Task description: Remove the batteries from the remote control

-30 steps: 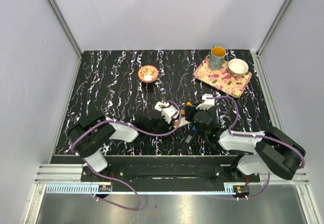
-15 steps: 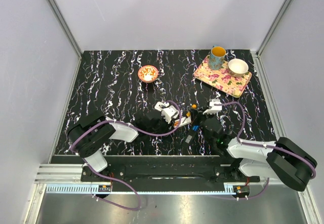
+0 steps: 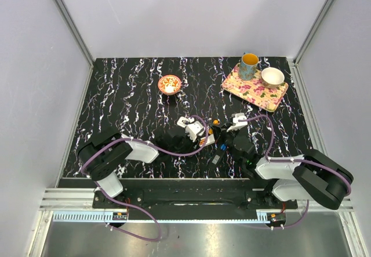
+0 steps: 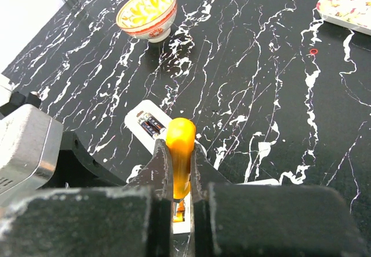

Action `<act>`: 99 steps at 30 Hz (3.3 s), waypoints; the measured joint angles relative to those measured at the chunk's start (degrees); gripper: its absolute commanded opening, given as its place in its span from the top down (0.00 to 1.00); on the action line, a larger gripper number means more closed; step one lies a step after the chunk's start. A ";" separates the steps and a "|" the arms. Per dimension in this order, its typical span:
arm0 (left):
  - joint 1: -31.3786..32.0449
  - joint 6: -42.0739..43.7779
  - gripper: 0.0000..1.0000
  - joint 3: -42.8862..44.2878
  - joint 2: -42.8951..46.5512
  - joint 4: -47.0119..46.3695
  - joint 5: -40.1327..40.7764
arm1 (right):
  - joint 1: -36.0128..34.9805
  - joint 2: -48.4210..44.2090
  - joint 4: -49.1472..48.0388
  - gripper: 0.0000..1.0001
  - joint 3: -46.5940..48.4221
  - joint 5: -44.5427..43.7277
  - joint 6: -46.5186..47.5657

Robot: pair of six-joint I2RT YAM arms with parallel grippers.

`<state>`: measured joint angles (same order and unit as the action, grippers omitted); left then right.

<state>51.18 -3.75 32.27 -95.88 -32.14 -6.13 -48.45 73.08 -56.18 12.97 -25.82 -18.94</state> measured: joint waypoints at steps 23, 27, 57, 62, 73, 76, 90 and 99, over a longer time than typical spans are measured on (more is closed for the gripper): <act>0.17 0.04 0.91 0.28 -0.13 0.33 0.13 | 3.37 5.46 -2.03 1.00 2.56 -0.04 0.81; 0.17 0.04 0.91 0.28 -0.13 0.35 0.15 | 3.43 5.70 -2.19 1.00 2.58 1.92 -0.44; 0.28 0.07 0.92 0.42 -0.20 0.48 0.26 | 5.86 2.54 8.33 1.00 4.70 1.25 -7.13; 0.31 0.09 0.92 0.42 -0.20 0.48 0.26 | 5.88 1.14 11.10 1.00 4.66 2.86 -7.52; 0.33 0.26 0.92 0.52 -0.24 0.66 0.28 | 6.58 1.92 9.73 1.00 4.70 5.27 -7.54; 0.33 0.28 0.92 0.63 -0.24 0.85 0.28 | 7.15 2.38 7.65 1.00 4.11 7.26 -7.06; 0.46 0.26 0.93 1.07 -0.74 0.61 0.17 | 7.08 0.09 1.70 1.00 1.31 18.91 -10.54; 0.50 0.26 0.93 1.14 -0.90 0.48 0.15 | 7.08 -0.04 2.38 1.00 1.31 15.26 -9.40</act>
<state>51.68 -3.49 33.41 -96.77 -31.66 -5.98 -41.36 73.03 -53.80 14.28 -10.57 -28.34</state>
